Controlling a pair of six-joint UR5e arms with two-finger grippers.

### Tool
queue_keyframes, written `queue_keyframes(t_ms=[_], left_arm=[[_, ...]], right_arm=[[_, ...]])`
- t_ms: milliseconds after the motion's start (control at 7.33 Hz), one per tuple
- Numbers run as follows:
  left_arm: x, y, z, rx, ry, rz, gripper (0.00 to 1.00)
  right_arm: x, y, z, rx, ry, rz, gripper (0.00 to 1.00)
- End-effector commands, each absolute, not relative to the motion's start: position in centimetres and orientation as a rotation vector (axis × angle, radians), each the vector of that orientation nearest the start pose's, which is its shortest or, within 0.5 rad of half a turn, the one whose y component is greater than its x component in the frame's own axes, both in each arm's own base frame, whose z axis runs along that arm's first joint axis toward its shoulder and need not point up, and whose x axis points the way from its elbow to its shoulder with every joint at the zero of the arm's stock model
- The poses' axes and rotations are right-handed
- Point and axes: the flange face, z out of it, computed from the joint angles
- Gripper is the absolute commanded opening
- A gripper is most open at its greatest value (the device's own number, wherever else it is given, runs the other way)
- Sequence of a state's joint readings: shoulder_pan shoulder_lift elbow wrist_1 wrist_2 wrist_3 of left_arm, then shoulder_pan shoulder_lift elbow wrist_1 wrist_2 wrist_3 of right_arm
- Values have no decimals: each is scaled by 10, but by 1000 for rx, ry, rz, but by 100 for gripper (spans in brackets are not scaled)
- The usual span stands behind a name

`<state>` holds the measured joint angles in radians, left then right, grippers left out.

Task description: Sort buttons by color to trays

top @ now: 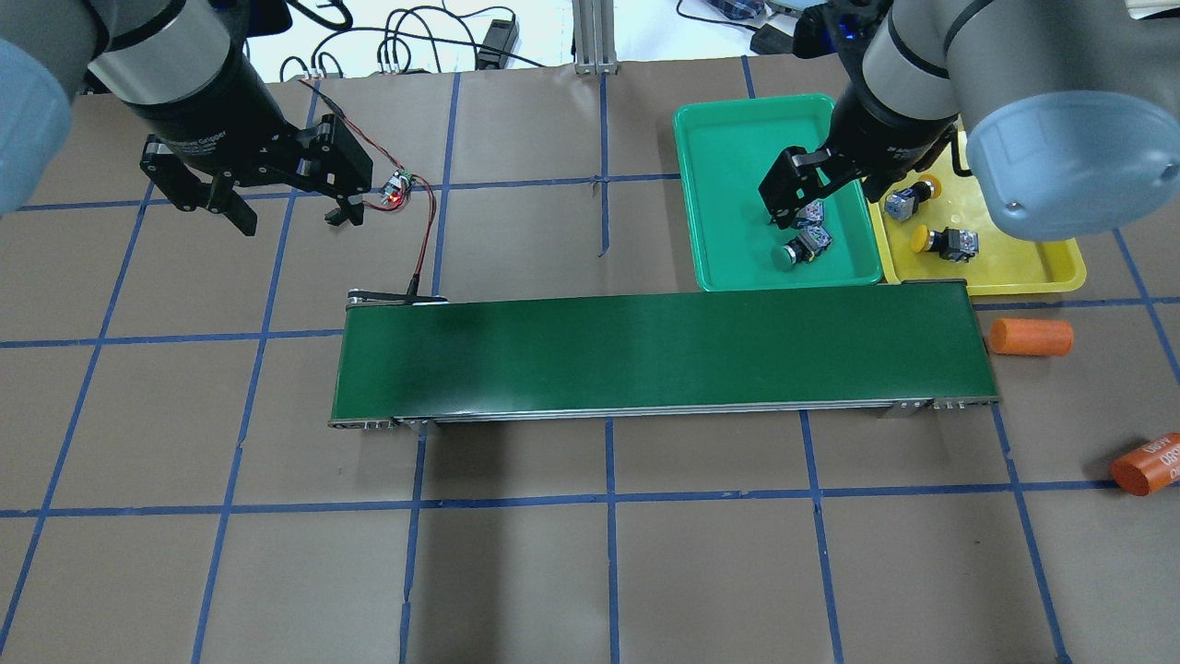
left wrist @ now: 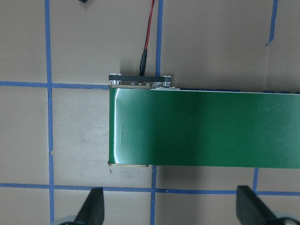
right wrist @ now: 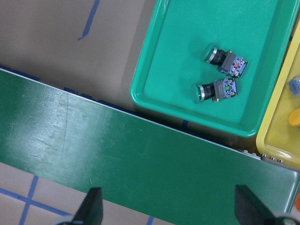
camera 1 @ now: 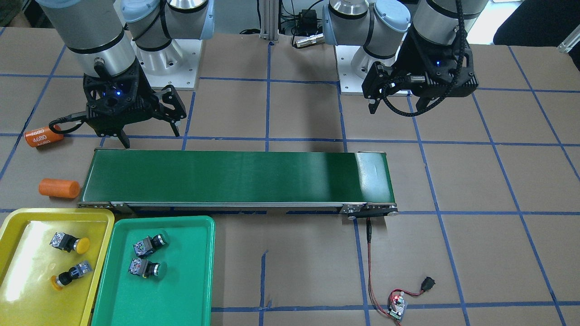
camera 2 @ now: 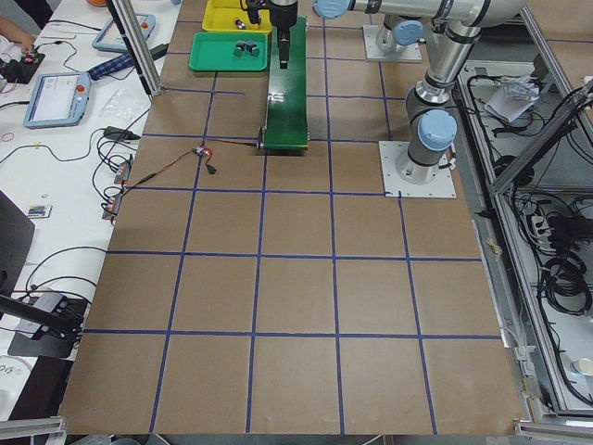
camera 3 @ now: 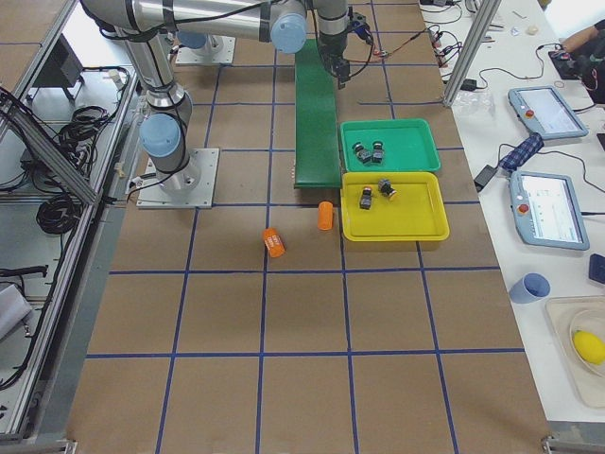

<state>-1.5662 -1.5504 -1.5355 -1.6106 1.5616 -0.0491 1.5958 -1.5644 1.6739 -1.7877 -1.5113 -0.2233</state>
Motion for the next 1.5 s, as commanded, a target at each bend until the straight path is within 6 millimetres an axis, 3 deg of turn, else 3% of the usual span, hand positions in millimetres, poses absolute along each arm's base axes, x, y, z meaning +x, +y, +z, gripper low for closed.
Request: queue_keyframes(t_ms=[0, 1364], left_arm=[[-132, -484, 512, -84, 3148, -26, 100], [-131, -484, 516, -63, 3150, -41, 100]], right_arm=[[154, -494, 471, -267, 3081, -135, 100], [155, -491, 470, -266, 3084, -108, 100]])
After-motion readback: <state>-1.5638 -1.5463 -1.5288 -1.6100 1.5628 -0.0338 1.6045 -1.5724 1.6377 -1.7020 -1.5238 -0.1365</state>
